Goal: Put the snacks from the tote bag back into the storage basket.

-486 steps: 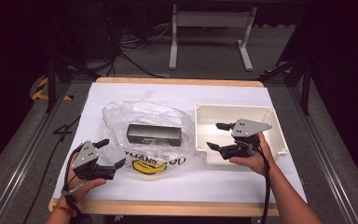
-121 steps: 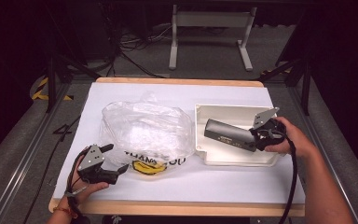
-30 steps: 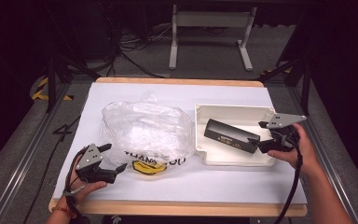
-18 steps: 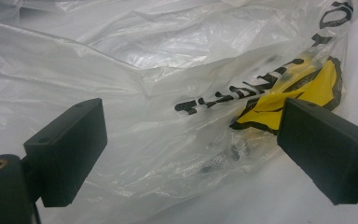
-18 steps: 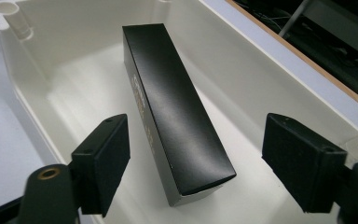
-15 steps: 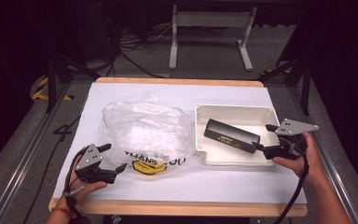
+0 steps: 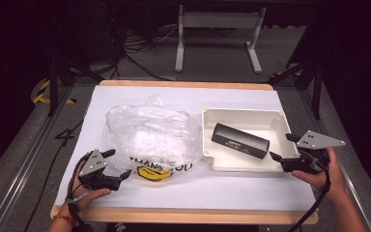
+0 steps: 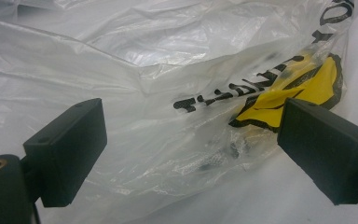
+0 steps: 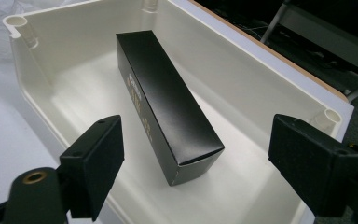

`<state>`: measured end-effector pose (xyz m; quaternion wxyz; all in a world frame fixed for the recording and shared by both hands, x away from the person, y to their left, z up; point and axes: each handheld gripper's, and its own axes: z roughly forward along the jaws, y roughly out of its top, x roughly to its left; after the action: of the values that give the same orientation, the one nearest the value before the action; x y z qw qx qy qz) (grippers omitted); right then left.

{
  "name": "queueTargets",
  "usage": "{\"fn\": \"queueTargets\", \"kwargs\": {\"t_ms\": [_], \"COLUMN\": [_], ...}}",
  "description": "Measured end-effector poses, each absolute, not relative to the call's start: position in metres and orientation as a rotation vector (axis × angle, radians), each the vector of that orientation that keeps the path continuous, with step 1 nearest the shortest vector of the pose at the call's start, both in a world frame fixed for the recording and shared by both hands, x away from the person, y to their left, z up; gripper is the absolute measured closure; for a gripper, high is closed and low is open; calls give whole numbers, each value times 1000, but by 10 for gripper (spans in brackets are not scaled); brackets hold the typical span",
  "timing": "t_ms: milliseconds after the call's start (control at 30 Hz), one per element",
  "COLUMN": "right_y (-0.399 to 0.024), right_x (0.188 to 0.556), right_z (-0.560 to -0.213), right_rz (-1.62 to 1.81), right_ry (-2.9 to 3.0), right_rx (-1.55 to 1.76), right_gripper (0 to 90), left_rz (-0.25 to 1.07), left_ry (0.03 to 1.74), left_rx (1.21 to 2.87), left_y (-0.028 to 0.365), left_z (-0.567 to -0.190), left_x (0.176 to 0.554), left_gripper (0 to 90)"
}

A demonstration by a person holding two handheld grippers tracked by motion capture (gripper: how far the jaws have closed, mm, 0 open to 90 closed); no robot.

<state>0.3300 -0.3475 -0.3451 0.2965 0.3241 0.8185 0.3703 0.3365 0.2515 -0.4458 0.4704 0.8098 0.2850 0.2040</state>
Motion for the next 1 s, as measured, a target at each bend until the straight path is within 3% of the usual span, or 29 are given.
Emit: {"fn": "queueTargets", "kwargs": {"t_ms": [1000], "right_y": [-378], "right_x": [293], "right_z": [-382], "right_rz": [1082], "right_ry": [1963], "right_rx": [983], "right_gripper": [122], "left_rz": [508], "left_ry": [713], "left_rx": [1978], "left_y": [254], "left_z": [-445], "left_x": [335], "left_gripper": [76]}}
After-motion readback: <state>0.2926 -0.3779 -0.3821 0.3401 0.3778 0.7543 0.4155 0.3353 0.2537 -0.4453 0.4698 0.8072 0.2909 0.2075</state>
